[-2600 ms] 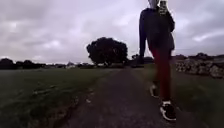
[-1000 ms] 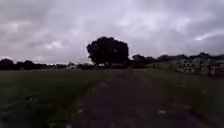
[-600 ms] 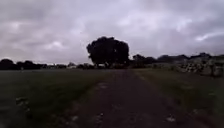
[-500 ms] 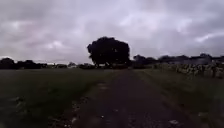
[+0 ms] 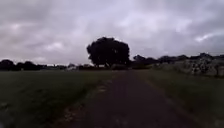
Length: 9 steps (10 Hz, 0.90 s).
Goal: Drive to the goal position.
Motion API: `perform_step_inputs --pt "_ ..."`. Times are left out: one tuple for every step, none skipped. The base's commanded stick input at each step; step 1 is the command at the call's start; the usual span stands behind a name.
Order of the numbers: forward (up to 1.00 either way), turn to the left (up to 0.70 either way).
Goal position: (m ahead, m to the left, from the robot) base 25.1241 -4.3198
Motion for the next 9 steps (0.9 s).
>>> perform_step_inputs --pt "0.50 0.00" --pt "0.50 0.00" --pt "0.50 0.00" --pt "0.50 0.00" --pt "0.50 0.00" --pt "0.50 0.00" --pt "0.50 0.00" --pt "0.50 0.00" --pt "0.50 0.00"
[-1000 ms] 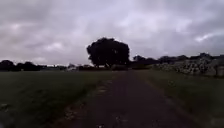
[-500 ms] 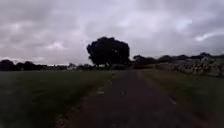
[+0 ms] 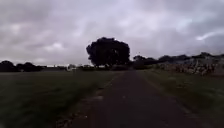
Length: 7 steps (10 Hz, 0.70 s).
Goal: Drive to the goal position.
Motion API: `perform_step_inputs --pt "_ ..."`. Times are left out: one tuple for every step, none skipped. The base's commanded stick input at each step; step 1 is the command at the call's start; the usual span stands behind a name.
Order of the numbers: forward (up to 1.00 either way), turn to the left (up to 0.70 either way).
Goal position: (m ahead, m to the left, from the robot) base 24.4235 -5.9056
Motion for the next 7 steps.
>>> perform_step_inputs --pt "0.50 0.00" --pt "0.50 0.00" --pt "0.50 0.00" --pt "0.50 0.00" --pt "0.50 0.00" --pt "0.50 0.00" --pt "0.50 -0.08"
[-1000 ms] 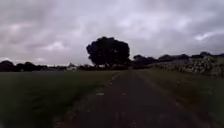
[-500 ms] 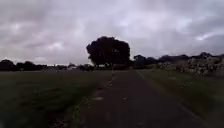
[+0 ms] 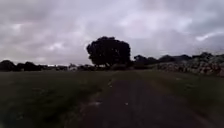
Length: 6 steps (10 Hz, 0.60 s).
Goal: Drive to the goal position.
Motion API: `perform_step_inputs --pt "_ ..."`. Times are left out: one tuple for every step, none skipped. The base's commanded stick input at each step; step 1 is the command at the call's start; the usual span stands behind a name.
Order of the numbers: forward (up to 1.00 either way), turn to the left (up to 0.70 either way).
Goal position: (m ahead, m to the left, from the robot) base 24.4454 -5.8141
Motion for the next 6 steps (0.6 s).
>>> perform_step_inputs --pt "0.50 -0.18" --pt "0.50 -0.25" --pt "0.50 -0.25" --pt "0.50 -0.25" --pt "0.50 -0.25" --pt "0.50 -0.25"
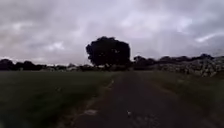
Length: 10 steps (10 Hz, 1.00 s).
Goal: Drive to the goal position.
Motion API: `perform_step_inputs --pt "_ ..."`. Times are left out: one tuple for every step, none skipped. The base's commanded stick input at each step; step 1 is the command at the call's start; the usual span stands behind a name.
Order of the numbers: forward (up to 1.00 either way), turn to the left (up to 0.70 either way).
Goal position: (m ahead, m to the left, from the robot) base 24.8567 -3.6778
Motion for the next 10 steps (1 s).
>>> perform_step_inputs --pt "0.50 -0.25" --pt "0.50 -0.25" --pt "0.50 -0.25" --pt "0.50 -0.25" --pt "0.50 -0.25" --pt "0.50 -0.25" --pt "0.50 -0.25" --pt "0.50 -0.25" --pt "0.50 -0.25" --pt "0.50 -0.25"
